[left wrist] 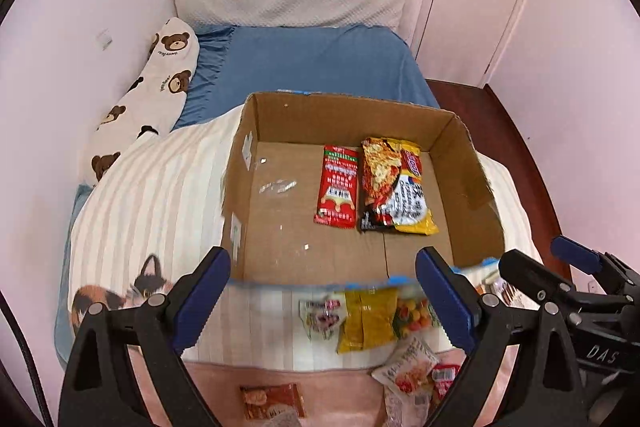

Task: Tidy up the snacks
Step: 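Move both tools back over the remaining snacks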

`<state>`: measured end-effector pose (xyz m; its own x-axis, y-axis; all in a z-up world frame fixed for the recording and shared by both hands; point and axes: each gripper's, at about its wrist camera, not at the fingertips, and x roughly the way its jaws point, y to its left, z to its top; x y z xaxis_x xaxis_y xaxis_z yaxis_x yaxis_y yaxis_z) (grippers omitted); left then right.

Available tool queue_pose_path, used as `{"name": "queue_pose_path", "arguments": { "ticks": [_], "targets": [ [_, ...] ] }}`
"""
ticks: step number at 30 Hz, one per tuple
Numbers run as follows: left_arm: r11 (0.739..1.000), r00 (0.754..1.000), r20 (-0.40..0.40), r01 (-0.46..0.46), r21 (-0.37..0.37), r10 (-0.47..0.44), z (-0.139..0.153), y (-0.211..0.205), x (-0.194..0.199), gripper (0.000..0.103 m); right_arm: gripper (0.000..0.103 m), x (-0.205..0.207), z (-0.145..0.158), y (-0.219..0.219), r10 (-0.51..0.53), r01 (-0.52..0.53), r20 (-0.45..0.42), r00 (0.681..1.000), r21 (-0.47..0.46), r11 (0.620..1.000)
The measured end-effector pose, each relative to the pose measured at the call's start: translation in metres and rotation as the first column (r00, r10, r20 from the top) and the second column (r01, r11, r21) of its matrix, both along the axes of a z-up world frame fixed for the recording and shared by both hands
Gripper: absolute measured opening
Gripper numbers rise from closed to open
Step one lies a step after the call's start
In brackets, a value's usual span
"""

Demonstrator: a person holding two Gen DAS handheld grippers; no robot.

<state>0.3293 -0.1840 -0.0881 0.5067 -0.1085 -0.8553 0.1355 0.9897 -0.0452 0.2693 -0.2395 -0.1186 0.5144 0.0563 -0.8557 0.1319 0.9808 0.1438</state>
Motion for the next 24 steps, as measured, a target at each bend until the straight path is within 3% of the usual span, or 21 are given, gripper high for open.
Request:
{"name": "queue_pose_path", "arguments": {
  "ticks": [6,9,12,16,18,20,24],
  "targets": [
    [0.999,0.998,-0.055,-0.027,-0.017,0.026,-0.020,0.017,-0.044,0.095,0.101,-0.045,-0.014,-0.007,-0.024,0.026,-0.045,0.999,0.051,0.998],
    [0.999,0.992,-0.118,-0.036,0.010,0.037,-0.049,0.024,-0.065,0.095,0.101,-0.070,-0.041,-0.017,-0.056,0.068,-0.142,0.988,0.081,0.994],
    [0.999,0.973,-0.223,-0.053,0.010,0.054,-0.087,0.029,-0.084,0.095,0.101,-0.095,-0.071,-0.027,-0.092,0.115,-0.219,0.971,0.095,0.989],
    [1.000,0.939,-0.343,-0.013,0.020,0.019,-0.133,0.012,-0.110,0.095,0.101,-0.132,-0.121,-0.043,-0.143,0.201,-0.356,0.924,0.130,0.971],
    [0.999,0.919,-0.392,0.040,0.020,-0.029,-0.152,-0.008,-0.119,0.095,0.101,-0.150,-0.141,-0.051,-0.169,0.240,-0.397,0.902,0.136,0.961],
    [0.996,0.884,-0.459,0.088,-0.013,-0.085,-0.172,-0.030,-0.123,0.095,0.101,-0.166,-0.157,-0.060,-0.196,0.281,-0.437,0.878,0.139,0.950],
    [0.985,0.795,-0.582,0.154,-0.078,-0.171,-0.214,-0.074,-0.127,0.095,0.101,-0.191,-0.172,-0.076,-0.232,0.326,-0.479,0.847,0.122,0.938]
  ]
}}
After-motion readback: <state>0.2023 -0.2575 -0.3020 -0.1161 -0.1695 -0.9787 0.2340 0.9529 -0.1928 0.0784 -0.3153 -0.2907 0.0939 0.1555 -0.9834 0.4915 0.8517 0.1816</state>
